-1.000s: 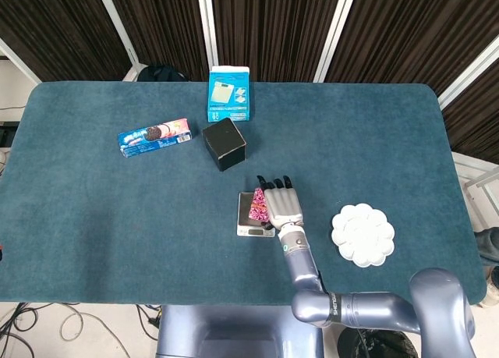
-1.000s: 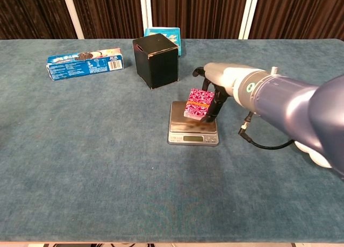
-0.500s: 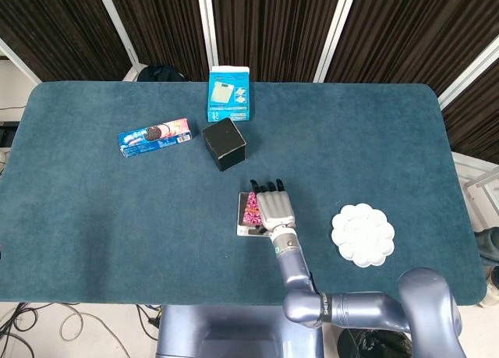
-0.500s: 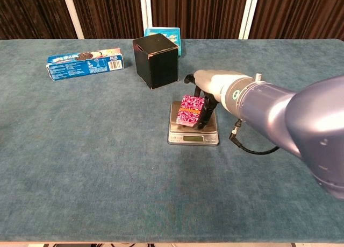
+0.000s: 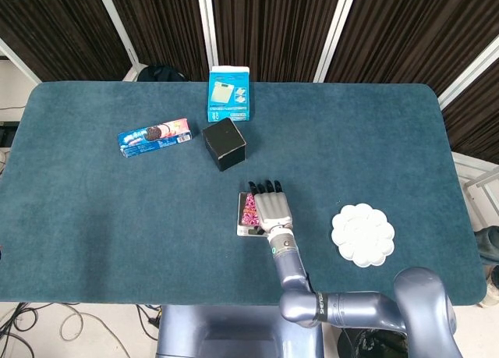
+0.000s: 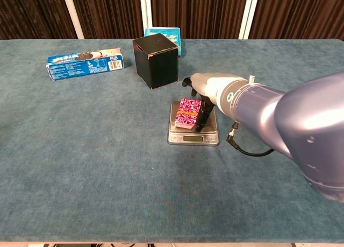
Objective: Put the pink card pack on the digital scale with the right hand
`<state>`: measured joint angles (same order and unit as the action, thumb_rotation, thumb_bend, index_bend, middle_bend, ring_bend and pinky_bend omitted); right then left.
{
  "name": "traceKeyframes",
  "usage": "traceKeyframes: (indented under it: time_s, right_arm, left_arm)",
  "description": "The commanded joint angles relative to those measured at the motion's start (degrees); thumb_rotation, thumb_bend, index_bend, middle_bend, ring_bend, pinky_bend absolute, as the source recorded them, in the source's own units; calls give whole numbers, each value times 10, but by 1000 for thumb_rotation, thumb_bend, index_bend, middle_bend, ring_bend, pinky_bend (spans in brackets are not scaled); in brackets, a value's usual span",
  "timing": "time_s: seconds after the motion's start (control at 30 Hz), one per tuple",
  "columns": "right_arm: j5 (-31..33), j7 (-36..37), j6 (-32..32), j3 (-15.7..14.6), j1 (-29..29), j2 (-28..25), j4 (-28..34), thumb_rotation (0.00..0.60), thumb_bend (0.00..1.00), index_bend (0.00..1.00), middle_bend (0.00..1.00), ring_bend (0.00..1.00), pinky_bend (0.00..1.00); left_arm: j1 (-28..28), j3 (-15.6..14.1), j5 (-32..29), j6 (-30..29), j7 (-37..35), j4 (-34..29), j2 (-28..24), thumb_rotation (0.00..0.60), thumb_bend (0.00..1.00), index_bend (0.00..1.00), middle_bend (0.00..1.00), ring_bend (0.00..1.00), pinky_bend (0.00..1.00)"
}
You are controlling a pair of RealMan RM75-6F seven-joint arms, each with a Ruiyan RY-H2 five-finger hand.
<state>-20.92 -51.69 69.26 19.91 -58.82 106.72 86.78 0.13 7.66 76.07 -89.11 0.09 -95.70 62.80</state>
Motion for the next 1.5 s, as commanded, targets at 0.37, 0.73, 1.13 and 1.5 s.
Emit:
traceKeyframes:
  time_s: [0.37, 0.73, 1.13, 1.5]
  right_arm:
    - [11, -21, 7, 1, -4, -7, 17, 600, 279, 0, 34, 0, 0]
    - [-51, -12, 47, -37, 26, -57, 116, 600, 278, 0, 21, 0, 0]
    - [-362, 70, 234, -258, 207, -246, 275, 600, 279, 0, 19, 0, 0]
    - [-603, 282, 354, -386, 377, -346, 184, 600, 279, 0, 19, 0, 0]
  left_arm:
    - [0, 0, -1, 1, 0, 1, 0, 600, 664, 84, 0, 0, 0]
    - [-1, 1, 0, 1, -2, 3, 0, 600, 664, 84, 0, 0, 0]
    - [1, -4, 8, -6, 11, -1, 3, 600, 664, 84, 0, 0, 0]
    - [2, -4, 10, -17, 34, -3, 14, 600, 664, 84, 0, 0, 0]
